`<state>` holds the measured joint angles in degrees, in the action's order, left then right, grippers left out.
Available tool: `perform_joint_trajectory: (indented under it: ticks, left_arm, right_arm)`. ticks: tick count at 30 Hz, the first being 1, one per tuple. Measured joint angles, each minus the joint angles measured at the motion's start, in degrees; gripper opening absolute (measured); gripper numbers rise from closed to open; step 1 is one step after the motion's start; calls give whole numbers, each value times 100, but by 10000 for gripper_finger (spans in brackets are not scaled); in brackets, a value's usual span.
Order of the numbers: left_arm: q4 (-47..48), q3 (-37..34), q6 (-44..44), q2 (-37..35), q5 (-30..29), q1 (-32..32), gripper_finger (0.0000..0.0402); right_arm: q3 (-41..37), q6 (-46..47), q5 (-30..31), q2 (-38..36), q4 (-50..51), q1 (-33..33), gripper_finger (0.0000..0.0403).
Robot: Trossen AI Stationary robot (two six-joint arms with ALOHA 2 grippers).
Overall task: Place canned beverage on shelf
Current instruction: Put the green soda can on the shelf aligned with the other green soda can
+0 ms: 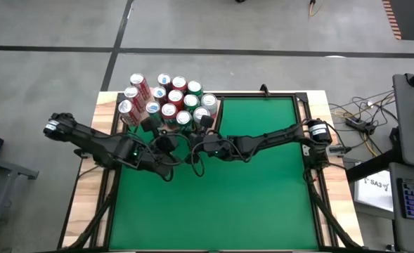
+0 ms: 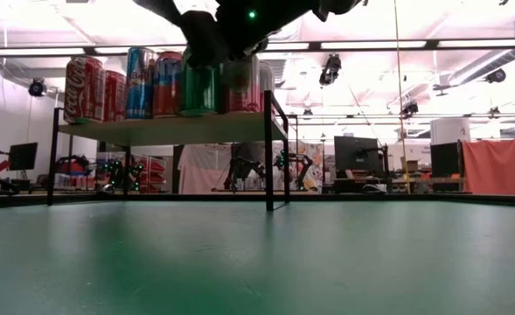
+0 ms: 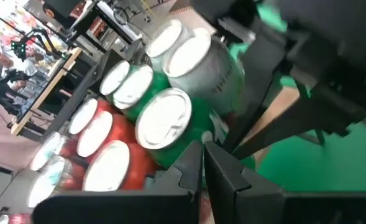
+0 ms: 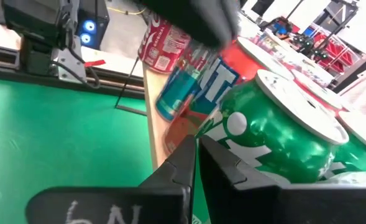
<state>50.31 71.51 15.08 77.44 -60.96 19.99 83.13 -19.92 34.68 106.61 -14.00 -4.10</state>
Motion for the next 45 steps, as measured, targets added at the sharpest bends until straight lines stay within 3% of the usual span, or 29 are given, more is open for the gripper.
perform_joint_trajectory:
  ticks: [8,24,30,35,38,42,45]
  left_arm:
    - [156,210,79,-150,-10,140,0]
    - [72,-996,1272,-318,-2,327,0]
    - [-144,-1080,1204,-361,192,794,0]
    - [-1155,-1273,319,-361,225,1312,0]
    - [-2152,-1574,-432,-401,560,1496,0]
    - [-3929,-2218,-1382,-508,1332,1472,0]
    - [-5456,-2757,-1945,-523,1399,1307,0]
  right_arm:
    - [0,38,4,0,-5,13,12]
    - [0,-26,5,-14,50,-175,12]
    - [0,319,-16,-476,689,-528,12]
    - [0,528,-19,-1141,1668,-817,12]
    - [0,716,-21,-1540,2280,-918,12]
    - [0,1132,-39,-2009,2975,-970,12]
    - [0,1455,-57,-2266,3426,-964,12]
